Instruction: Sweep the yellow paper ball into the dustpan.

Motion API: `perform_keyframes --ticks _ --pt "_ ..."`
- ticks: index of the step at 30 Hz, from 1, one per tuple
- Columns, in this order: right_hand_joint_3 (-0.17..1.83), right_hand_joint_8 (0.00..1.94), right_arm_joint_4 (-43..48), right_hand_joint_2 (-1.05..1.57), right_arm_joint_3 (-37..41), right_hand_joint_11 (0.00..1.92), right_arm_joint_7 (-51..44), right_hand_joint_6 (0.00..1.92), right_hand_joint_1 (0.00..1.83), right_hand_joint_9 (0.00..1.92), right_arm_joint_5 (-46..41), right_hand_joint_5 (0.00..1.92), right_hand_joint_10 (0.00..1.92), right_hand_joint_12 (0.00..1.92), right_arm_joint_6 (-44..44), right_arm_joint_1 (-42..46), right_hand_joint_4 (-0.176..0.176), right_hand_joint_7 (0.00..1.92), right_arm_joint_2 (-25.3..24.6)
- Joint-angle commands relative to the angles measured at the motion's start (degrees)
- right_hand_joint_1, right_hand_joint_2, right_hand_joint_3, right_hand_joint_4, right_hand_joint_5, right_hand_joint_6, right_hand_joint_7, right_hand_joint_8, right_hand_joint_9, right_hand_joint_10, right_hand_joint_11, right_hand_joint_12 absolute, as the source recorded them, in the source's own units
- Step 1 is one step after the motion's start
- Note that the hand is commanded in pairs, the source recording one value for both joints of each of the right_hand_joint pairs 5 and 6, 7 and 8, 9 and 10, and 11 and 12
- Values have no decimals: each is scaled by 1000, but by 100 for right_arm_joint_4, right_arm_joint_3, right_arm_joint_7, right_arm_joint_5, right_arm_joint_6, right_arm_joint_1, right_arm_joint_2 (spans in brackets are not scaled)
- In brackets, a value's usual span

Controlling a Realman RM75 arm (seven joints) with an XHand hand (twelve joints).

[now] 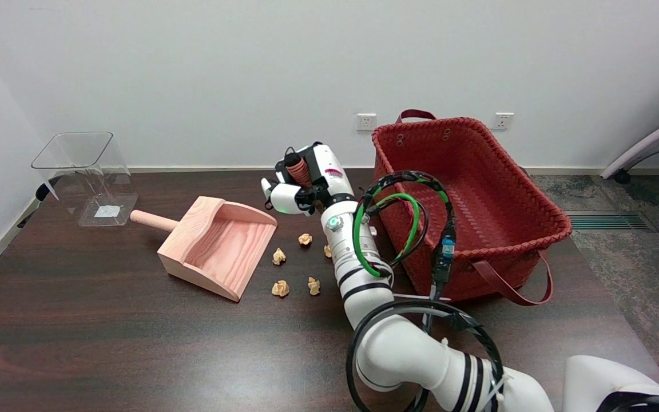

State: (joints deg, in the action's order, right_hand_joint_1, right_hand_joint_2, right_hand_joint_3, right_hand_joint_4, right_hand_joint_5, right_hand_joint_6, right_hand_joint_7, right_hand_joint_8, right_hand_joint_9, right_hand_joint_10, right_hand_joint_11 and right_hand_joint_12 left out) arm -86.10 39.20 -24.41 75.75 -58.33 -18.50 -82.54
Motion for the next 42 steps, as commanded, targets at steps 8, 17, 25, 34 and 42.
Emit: perform_keyframes --ticks 8,17,25,34,42 --pt "526 1920 1320 1358 -46 1920 1568 1920 1262 1920 525 1920 1920 1920 -1397 -198 0 1920 -606" --pt "499 1920 1427 1461 -248 1920 1721 1920 1195 1920 573 1920 1920 1920 -1796 -215 0 1920 -764" --pt "484 1920 1637 1498 -356 1920 2145 1920 1168 1920 494 1920 1920 1920 -1928 -238 0 1920 -990" --pt "463 1920 2081 1525 -428 1920 2696 1920 1143 1920 221 1920 1920 1920 -1704 -474 0 1920 -1453" --pt "446 1920 2767 1539 -504 1920 3227 1920 1125 1920 -20 1920 1920 1920 -1503 -965 0 1920 -1812"
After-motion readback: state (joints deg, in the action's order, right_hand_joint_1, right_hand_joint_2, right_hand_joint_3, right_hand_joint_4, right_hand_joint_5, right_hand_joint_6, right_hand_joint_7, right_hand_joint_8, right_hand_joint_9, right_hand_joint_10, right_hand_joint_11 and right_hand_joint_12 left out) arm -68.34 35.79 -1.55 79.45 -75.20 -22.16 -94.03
